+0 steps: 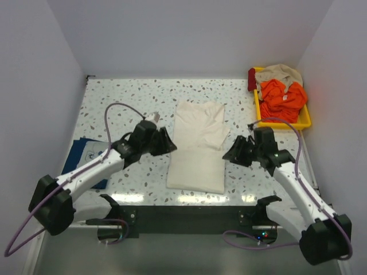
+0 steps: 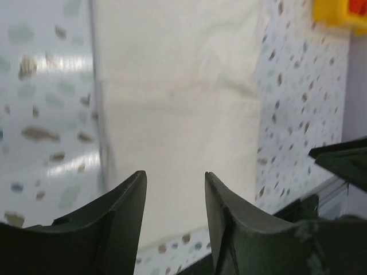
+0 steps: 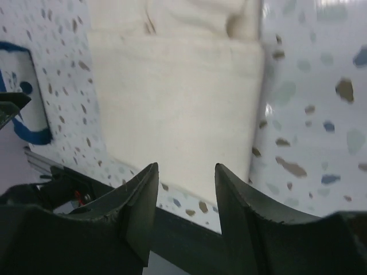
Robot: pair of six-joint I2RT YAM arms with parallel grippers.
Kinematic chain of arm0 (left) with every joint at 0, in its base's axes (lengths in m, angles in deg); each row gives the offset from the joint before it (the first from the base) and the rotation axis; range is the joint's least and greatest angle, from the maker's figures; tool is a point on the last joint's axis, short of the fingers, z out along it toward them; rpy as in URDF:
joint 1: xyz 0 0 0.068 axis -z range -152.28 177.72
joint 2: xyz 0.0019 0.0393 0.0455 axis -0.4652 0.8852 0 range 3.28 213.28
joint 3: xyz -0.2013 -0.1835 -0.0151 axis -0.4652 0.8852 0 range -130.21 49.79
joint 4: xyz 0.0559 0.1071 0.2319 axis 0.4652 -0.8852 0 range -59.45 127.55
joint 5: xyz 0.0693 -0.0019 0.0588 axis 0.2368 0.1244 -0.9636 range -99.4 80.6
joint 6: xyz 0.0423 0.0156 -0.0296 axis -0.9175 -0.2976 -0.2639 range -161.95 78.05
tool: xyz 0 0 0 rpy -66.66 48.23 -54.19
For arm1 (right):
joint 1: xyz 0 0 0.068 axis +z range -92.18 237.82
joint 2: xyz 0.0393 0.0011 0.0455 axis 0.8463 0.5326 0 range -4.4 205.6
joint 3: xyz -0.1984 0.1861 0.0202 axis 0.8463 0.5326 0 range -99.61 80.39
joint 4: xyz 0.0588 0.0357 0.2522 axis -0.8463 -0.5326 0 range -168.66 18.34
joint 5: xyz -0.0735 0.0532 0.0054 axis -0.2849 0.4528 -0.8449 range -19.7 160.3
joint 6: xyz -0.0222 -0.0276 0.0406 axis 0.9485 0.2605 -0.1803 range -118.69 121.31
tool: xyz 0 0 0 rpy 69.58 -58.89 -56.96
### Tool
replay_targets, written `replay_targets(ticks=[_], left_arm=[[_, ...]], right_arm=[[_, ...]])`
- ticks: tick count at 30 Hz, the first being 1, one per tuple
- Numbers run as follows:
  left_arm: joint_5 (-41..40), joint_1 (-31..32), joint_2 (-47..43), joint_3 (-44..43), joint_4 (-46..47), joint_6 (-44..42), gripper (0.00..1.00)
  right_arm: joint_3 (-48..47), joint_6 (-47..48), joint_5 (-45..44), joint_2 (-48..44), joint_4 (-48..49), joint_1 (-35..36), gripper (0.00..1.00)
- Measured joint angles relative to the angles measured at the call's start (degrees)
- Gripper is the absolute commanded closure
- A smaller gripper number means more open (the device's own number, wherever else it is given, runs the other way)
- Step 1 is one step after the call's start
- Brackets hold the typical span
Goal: Fold and stack the t-shirts
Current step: Fold the tshirt
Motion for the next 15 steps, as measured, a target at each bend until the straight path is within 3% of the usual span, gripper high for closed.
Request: replay_targets(ticks=[1,7,15], left_arm=[[-0.37,-1.11,2.84,-3.91,0.9,-0.96,0.59],[-0.31,-8.13,27.26,-28.2,11.67,-6.73,0.73],[7.72,-14.16,52.26,-43.69,19.34,-11.74,0.75]], right_arm=[[-3.23,0.07,-0.59,4.0,3.21,0.0,0.59],[-22.67,2.03,-2.47,32.68,17.68,-0.26,0.77],[-46.62,4.07,-0.59,62.16,25.9,-2.1,0.85]])
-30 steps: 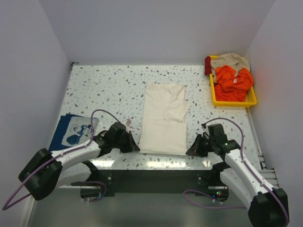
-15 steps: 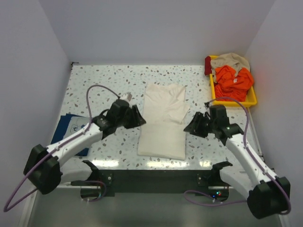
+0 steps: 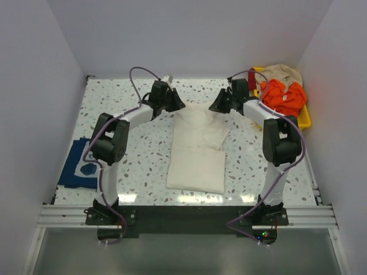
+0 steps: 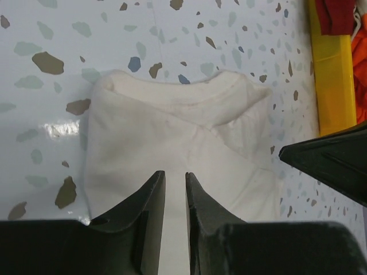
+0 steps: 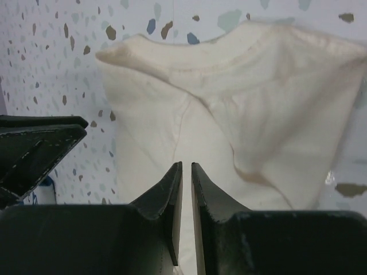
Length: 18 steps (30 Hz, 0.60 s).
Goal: Fold and stack the t-shirts
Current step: Fold the tshirt
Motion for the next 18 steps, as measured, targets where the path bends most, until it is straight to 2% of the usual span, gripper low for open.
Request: replay_targets(ticks=[10,14,18], left_arm=[[6.43,-5.97,19.39,-16.33,1.05,-2.8,0.76],[8.13,-7.1,20.94,-17.33,1.95,-2.25,0.78],[8.22,-7.28,20.94,-17.33,1.95,-2.27,0.78]], right_arm=[[-15.5,1.46,1.4,17.59,-0.39,-0.92,0.85],[-19.61,1.33,2.23,22.14,-1.14,-2.08,0.83],[-21.92,1.46,2.67,23.3,-1.73,-3.21,0.73]])
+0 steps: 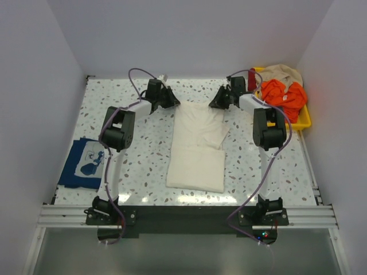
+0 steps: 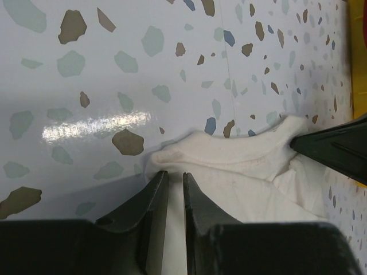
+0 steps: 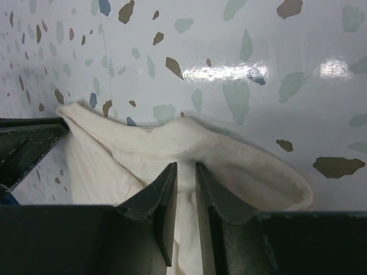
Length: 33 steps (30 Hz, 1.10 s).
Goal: Fold and stack the t-shirts
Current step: Fold the tshirt
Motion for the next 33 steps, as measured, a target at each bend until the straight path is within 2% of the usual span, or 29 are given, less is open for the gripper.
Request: replay_targets(ticks=[5,10,15,20,26,33], left_arm=[[0.15,-0.11,0.0,0.0,0.0,0.0,0.77],[1.51,-0.48,0.0,-0.02,0.31,-0.11,0.62],[3.3,-0.87,-0.04,-0.92,0.37,-0.59,0.46],[3.5,-1.22,-0.24,-2.89,-0.24,-1.05,0.42],[3.34,-1.68,-3.56,-3.39,-0.92,-1.14,0.41],[3.3,-1.7,-12.04,-0.37,-0.42,-1.09,0.41]], right_arm=[[-2.14,0.68,0.26,0.02,-1.77,-0.59,0.67],[-2.08,2.25,-1.46,-2.43,-4.5,-0.63,0.61],[11.98,2.75,-5.99,-17.99,-6.08,-1.42,0.57],[23.96,3.32,-7.69,-30.56,-4.79,-3.91,0.57],[33.11,3.54,-8.63,-29.81,-3.63,-4.24,0.59],[34.75,3.58,-9.07,-26.16,-2.16,-3.96,0.61]])
